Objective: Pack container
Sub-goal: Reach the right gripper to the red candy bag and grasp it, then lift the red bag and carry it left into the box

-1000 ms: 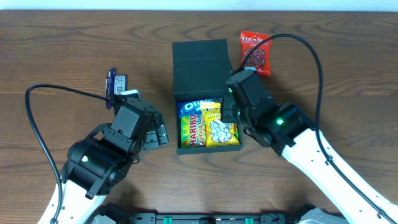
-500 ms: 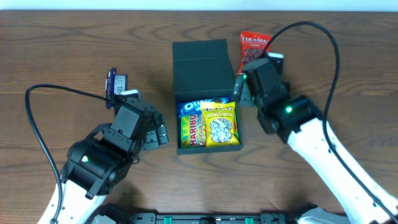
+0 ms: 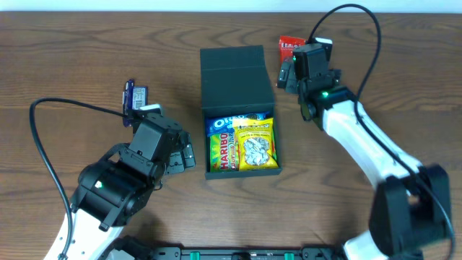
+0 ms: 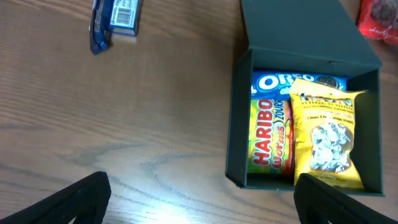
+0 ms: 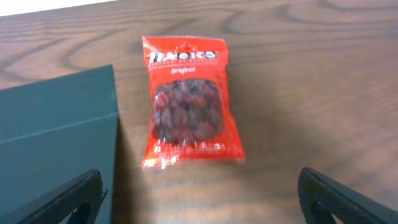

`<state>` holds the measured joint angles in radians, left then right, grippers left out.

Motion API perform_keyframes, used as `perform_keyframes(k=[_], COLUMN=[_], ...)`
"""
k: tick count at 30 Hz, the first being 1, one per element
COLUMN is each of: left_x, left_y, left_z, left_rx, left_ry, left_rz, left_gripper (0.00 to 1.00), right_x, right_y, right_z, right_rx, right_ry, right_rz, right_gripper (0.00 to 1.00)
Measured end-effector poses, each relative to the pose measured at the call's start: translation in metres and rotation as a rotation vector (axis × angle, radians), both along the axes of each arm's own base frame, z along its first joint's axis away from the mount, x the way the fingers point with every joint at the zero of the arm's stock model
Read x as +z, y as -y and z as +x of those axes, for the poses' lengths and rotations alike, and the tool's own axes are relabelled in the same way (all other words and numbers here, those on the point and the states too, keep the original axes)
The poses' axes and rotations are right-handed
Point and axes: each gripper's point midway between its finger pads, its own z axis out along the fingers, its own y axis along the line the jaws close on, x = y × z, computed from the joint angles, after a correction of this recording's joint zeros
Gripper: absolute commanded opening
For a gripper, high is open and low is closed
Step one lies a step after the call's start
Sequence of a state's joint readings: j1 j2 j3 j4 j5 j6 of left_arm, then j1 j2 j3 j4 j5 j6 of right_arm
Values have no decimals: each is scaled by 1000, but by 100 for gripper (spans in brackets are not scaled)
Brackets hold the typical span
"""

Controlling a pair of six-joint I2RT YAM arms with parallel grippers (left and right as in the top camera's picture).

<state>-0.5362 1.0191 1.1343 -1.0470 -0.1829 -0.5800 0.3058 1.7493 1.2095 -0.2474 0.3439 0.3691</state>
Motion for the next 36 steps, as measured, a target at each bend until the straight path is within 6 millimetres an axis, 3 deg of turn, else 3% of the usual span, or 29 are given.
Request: perform_keyframes(k=[9, 16, 19, 26, 36], left_x=[0, 0, 0, 0, 0], left_y=[0, 0, 0, 0, 0], left_z=[0, 0, 0, 0, 0], left_rx=[0, 0, 0, 0, 0], left_ry=[0, 0, 0, -1, -1], left_rz=[0, 0, 0, 0, 0], left_gripper=[95, 95, 95, 95, 95], right_x=[-64, -101, -113, -114, -111], right_y=[15, 17, 15, 12, 14], right_z=[52, 69, 68, 69, 66], right_rx=[-5, 9, 20, 36, 30], right_ry=[55, 77, 61, 55, 28], right_rz=[12, 38, 41, 50, 41], right_gripper=[99, 98, 89, 30, 1])
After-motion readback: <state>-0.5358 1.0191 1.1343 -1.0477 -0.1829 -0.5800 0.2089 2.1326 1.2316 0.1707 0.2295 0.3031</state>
